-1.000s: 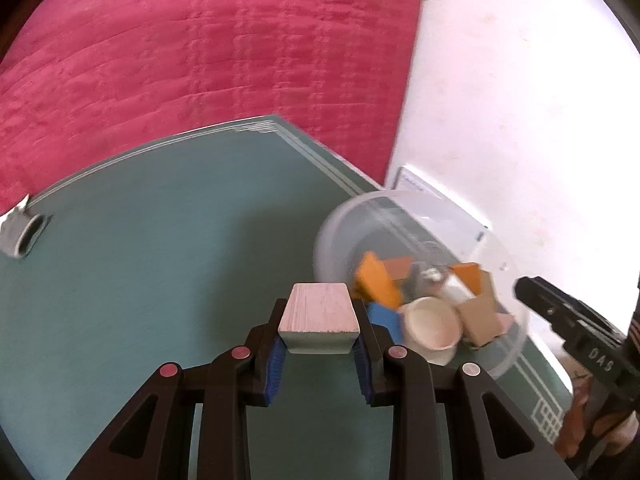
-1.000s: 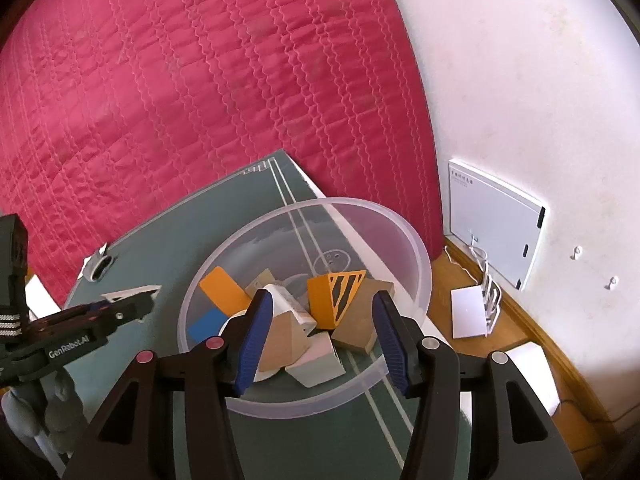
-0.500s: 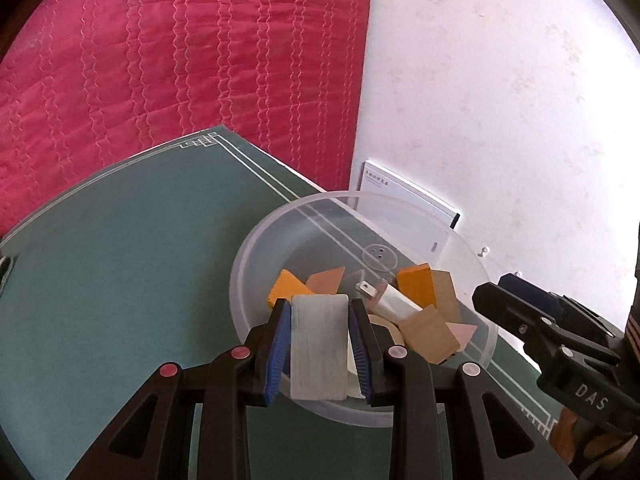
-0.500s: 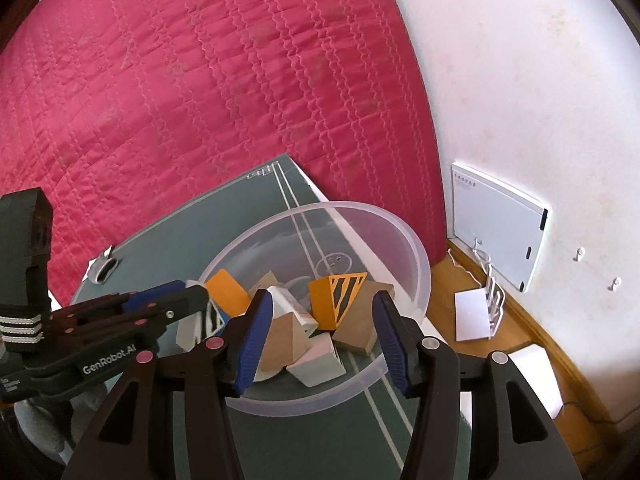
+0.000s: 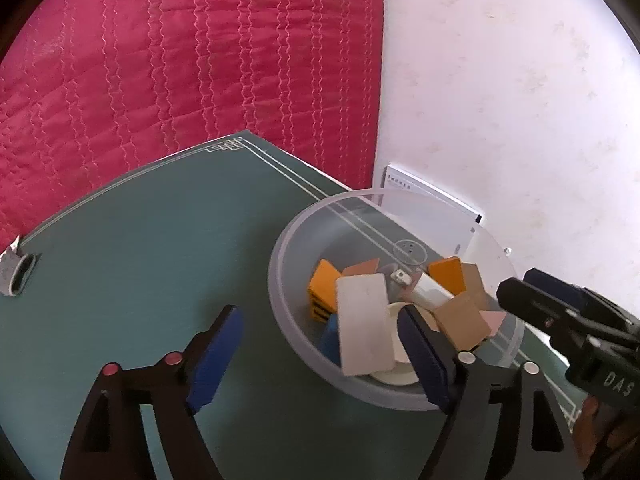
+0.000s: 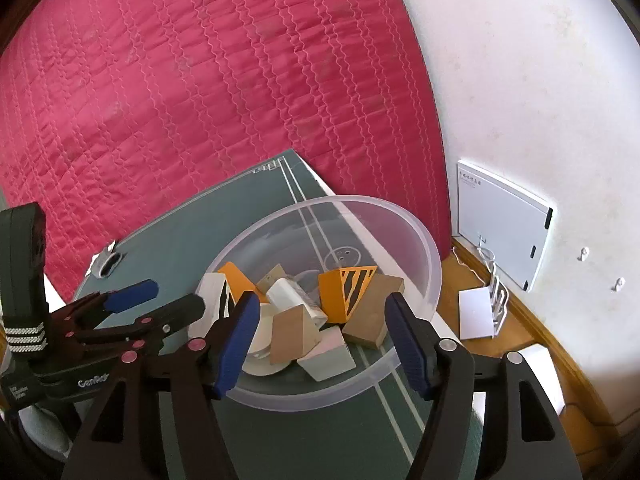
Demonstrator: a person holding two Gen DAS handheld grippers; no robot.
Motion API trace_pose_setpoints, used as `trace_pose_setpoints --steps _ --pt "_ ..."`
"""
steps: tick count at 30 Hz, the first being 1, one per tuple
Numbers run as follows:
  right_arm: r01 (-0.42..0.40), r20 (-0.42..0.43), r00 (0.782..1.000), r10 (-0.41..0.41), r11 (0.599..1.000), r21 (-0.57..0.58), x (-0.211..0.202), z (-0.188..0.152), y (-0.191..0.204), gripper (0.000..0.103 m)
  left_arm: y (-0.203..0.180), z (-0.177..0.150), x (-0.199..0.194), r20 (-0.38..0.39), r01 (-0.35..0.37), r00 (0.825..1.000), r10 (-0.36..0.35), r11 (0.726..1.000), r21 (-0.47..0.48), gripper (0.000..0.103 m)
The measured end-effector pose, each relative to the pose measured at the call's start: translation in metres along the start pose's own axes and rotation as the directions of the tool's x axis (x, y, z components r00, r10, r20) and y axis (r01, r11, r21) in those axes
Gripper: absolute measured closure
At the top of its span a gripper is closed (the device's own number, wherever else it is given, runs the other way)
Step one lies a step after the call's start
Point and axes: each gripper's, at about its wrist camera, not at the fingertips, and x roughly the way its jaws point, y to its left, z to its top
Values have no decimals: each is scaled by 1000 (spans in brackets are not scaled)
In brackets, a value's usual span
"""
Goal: Organize rigid objects
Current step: 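Open the left gripper to drop the white triangle while the right drops the pale cube, then withdraw both open grippers from the bowl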
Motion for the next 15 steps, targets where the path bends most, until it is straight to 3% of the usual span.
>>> trace_pose_setpoints --steps 6,9,11,13,15 --pt "-5 -5 1000 5 1000 -6 0 0 2 36 3 -3 -4 3 -27 1000 27 1000 -3 13" --pt "-11 -9 1000 11 1000 -8 0 -1 4 25 3 -4 -6 10 -42 999 42 999 2 8" --pt "-9 -10 1000 9 1000 -7 0 -2 4 10 3 -5 -8 16 -55 998 55 998 6 4" --pt "3 -8 1000 -3 1000 -11 0 -2 5 2 3 -6 -11 24 -77 997 77 997 12 1" --pt "26 -12 1000 -26 999 -23 0 -3 6 2 3 -6 -13 24 -98 995 98 995 18 1"
